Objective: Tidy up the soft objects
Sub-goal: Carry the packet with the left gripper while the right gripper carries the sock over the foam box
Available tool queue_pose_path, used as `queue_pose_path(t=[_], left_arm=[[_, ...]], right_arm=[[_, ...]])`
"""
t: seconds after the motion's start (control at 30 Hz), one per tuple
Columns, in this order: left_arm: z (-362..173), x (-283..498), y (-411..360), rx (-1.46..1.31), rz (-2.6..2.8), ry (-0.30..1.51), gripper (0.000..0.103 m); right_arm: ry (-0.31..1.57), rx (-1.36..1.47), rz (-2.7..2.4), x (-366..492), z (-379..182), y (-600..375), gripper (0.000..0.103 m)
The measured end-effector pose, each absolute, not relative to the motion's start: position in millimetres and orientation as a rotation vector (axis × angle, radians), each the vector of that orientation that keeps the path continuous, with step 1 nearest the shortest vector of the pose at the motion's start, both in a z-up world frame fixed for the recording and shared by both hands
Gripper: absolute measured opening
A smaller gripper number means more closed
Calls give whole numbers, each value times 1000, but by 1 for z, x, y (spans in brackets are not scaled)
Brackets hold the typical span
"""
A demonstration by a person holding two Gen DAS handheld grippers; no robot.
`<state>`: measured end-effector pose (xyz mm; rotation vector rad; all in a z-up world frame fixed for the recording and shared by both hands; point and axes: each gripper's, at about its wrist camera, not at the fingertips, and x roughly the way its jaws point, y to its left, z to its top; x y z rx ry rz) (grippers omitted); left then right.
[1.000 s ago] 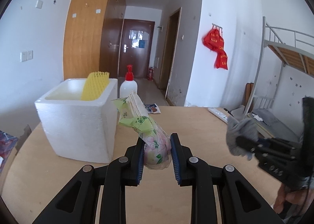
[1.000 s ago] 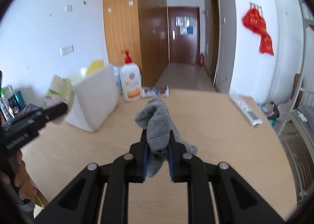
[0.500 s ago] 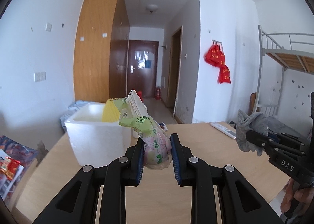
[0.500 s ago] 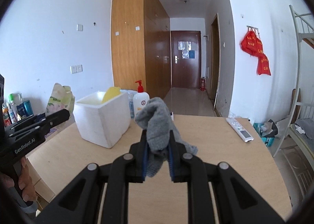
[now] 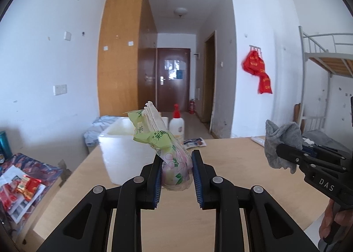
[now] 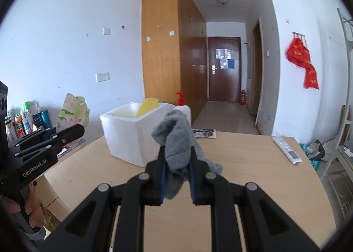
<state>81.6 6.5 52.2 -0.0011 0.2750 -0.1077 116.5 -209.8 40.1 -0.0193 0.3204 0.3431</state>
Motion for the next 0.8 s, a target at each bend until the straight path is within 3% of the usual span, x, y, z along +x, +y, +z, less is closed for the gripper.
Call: queue_pose_path(t=[0.8], left_arm=[[56, 87, 62, -24, 47, 285, 26]], right_arm=[[355, -52, 560, 148, 44, -135, 21]])
